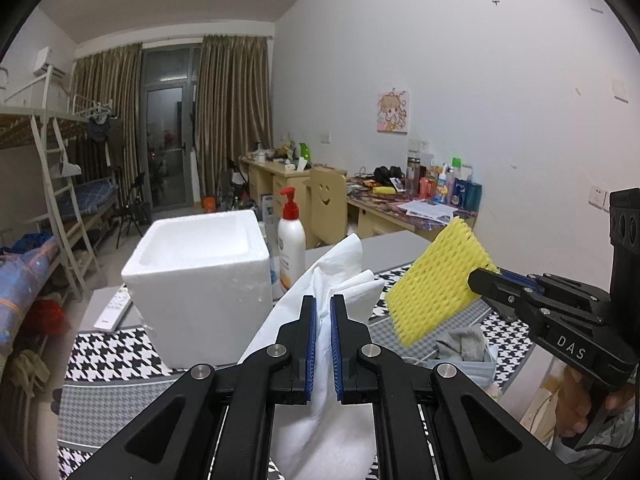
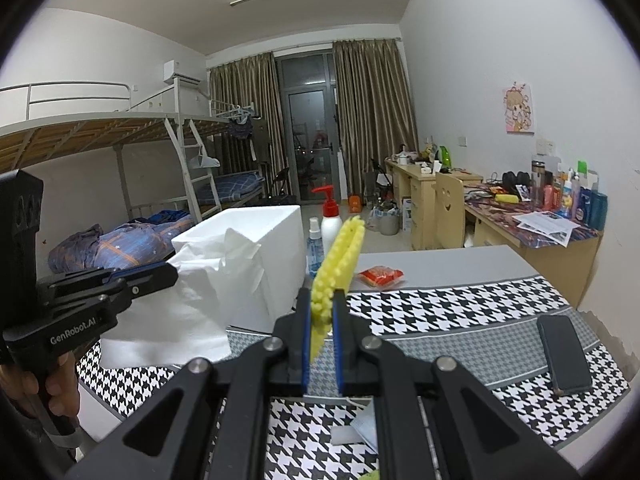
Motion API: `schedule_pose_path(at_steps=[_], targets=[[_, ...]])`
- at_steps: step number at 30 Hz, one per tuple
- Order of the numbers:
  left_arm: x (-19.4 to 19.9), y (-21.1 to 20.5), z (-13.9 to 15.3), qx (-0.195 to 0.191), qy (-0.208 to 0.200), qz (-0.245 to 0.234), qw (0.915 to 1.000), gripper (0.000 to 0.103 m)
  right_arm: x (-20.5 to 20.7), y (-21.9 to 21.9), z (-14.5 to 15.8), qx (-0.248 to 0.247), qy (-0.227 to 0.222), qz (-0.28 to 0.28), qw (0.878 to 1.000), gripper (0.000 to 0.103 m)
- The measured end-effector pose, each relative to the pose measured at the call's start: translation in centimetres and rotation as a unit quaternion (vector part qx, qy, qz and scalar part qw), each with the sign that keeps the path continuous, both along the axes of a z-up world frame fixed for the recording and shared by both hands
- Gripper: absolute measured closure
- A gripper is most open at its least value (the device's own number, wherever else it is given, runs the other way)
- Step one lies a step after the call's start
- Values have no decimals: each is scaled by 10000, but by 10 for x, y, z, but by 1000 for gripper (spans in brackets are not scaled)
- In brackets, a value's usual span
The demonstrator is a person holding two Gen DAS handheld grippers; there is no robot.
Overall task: Organize soft objects
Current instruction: 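Lift and carry the tissues with the left tool while the right tool carries the sponge toward the foam box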
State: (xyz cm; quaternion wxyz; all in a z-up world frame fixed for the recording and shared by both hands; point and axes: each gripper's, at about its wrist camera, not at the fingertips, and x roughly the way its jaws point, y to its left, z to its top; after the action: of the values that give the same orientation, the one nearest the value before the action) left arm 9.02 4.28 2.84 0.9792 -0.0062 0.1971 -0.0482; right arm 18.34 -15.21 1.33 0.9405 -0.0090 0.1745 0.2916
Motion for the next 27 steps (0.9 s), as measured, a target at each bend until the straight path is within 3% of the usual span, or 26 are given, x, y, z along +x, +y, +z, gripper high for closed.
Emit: schedule_pose_path(at_steps=[27], targets=[[17, 16, 26, 111, -222, 341, 9991, 95, 16, 32, 28, -80, -189, 347, 9992, 91]])
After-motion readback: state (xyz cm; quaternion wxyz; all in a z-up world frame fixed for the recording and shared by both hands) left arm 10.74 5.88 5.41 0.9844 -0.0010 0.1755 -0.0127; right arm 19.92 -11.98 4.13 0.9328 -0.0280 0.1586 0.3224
